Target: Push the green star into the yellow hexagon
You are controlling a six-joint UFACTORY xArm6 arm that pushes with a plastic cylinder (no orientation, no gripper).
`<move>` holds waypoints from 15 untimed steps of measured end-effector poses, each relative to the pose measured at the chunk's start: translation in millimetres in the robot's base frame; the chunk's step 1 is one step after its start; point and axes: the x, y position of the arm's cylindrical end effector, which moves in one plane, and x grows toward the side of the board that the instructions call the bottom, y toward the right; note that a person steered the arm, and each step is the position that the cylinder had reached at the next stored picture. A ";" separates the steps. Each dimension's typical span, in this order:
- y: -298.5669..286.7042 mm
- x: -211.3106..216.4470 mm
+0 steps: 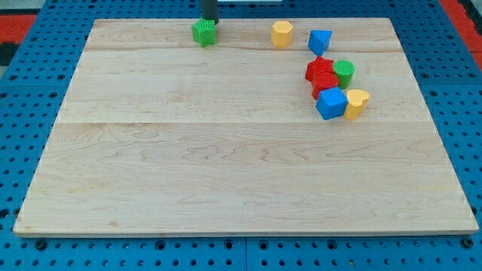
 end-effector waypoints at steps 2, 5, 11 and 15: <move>-97.9 44.6; 14.3 35.9; 72.6 -0.1; 53.3 96.7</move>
